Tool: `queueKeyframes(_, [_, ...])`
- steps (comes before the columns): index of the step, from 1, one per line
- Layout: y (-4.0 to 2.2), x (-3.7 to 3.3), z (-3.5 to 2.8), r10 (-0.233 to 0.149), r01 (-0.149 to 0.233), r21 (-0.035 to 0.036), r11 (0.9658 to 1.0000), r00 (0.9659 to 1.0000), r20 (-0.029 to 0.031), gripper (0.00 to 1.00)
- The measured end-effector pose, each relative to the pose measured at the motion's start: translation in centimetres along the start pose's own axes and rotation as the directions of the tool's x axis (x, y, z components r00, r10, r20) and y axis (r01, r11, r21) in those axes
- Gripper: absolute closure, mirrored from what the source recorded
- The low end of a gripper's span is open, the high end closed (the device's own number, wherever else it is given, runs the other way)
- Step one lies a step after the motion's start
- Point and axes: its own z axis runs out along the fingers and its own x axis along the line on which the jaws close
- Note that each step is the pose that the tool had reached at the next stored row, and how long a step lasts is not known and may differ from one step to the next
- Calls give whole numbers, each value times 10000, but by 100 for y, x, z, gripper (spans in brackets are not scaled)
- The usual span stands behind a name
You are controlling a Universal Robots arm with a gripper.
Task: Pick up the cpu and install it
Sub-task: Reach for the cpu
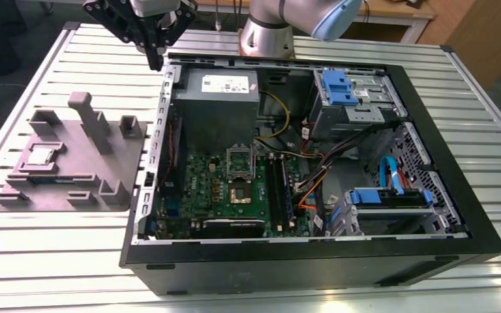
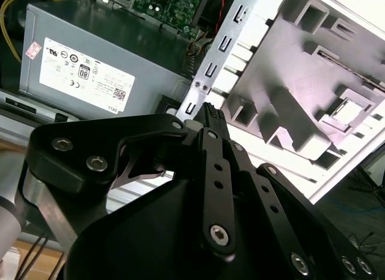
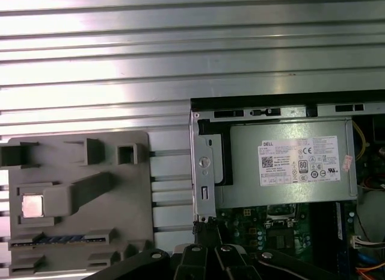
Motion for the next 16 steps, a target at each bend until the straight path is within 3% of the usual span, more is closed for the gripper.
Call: queueKeyframes(16, [-6,81,4,0,0,0,10000,10000,0,90])
